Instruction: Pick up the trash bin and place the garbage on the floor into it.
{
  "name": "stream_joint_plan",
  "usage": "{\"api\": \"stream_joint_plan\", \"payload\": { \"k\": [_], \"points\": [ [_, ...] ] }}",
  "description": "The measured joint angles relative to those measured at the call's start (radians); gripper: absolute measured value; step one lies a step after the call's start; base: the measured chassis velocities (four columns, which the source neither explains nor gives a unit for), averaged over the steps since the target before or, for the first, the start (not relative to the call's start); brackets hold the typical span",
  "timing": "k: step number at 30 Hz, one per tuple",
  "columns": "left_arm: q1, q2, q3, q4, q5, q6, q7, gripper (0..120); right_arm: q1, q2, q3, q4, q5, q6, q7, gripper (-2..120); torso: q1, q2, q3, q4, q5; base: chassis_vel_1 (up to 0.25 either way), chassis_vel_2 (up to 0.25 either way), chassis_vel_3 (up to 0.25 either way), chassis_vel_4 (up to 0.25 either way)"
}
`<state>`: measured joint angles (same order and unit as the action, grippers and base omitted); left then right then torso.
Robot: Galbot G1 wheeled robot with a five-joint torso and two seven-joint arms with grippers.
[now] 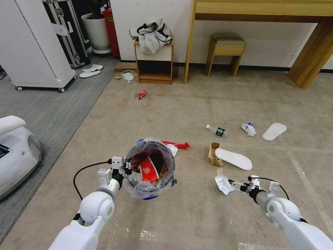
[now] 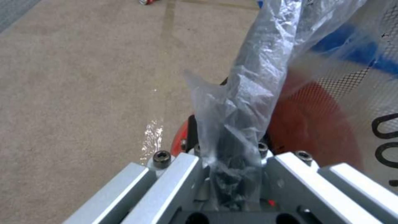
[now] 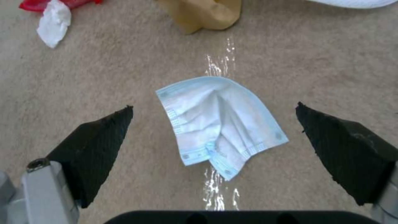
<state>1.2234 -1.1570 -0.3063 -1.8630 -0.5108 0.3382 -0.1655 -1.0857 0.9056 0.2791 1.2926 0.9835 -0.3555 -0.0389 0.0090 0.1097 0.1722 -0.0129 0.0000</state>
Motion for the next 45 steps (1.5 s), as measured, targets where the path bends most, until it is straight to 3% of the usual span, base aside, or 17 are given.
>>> {"api": "stream_joint_plan", "payload": {
  "k": [21, 45],
  "points": [
    [-0.011, 0.003, 0.015, 0.014, -0.003, -0.011, 0.032, 1, 0.130, 0.082, -0.068, -0.239, -0.049, -0.027, 0.026, 100, 0.000, 0.000, 0.000, -0.0003, 0.0000, 0.000, 0.000, 0.000, 0.000],
    [-0.034, -0.019, 0.028, 0.060, 0.003, -0.017, 0.037, 1, 0.204, 0.133, -0.152, -0.271, -0.045, -0.026, 0.044, 100, 0.000, 0.000, 0.000, -0.0003, -0.0001, 0.000, 0.000, 0.000, 0.000]
  ]
}}
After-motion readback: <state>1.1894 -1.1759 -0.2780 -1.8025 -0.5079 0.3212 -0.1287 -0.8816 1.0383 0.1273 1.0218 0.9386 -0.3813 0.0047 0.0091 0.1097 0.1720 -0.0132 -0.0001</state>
